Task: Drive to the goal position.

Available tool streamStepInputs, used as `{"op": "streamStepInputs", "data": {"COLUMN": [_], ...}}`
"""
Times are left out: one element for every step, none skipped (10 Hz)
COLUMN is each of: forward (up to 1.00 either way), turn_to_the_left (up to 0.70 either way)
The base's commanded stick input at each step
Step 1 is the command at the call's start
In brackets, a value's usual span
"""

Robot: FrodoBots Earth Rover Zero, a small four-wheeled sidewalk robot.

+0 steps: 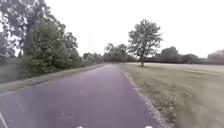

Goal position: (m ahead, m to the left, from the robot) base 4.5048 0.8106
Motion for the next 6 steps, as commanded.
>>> {"op": "streamStepInputs", "data": {"forward": [0.7, 0.7, 0.7, 0.7, 0.7, 0.7], "turn_to_the_left": [0.01, 0.01, 0.01, 0.01, 0.01, 0.01]}}
